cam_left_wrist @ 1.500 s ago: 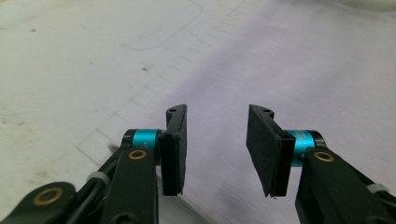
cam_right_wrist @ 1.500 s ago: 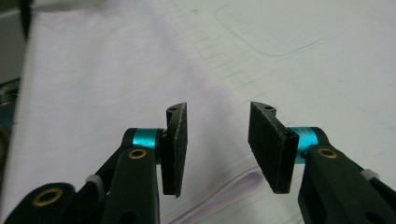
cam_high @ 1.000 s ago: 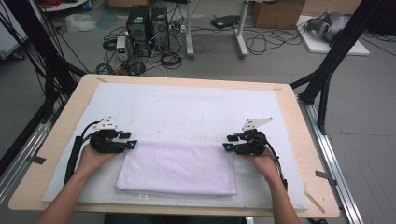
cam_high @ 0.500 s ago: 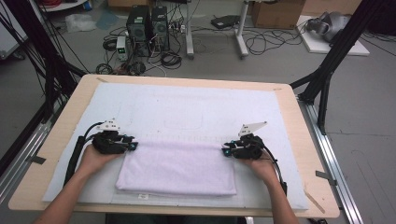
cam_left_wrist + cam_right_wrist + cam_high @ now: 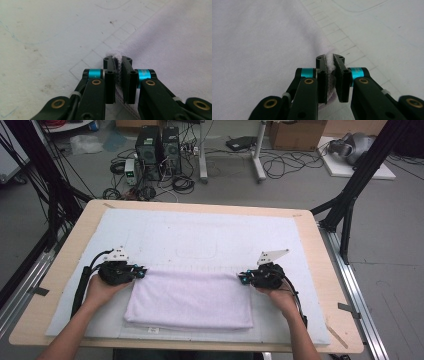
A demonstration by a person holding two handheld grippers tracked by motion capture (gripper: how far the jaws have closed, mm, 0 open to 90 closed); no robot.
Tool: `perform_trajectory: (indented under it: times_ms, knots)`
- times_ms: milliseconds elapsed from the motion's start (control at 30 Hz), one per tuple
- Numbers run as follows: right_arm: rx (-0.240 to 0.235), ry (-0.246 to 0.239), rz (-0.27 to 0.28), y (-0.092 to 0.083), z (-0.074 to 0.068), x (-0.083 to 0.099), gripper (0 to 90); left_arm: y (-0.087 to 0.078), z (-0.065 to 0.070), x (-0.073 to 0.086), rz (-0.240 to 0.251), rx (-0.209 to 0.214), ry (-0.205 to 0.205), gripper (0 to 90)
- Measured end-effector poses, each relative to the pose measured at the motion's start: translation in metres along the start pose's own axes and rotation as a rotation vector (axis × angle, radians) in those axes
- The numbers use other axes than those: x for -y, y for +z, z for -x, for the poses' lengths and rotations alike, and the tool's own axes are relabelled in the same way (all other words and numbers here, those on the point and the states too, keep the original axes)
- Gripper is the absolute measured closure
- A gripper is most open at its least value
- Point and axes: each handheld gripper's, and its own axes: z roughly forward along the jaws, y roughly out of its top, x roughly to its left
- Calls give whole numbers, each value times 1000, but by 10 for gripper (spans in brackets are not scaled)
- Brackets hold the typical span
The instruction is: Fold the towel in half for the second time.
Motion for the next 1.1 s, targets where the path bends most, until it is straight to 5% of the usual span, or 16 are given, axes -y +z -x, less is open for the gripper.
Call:
perform_trajectory:
  times_ms: [333, 633, 1033, 1100]
  knots:
    - [37, -15, 8, -7, 4, -15, 826, -4, -3, -24, 38, -38, 11, 828]
    - [115, -19, 41, -18, 29, -47, 827, 1, -23, -52, 70, -90, -18, 828]
    - [200, -4, 66, -23, 60, -84, 817, 10, -50, -93, 100, -198, -34, 820]
    - [263, 10, 92, -21, 68, -90, 689, 16, -55, -98, 71, -273, -46, 679]
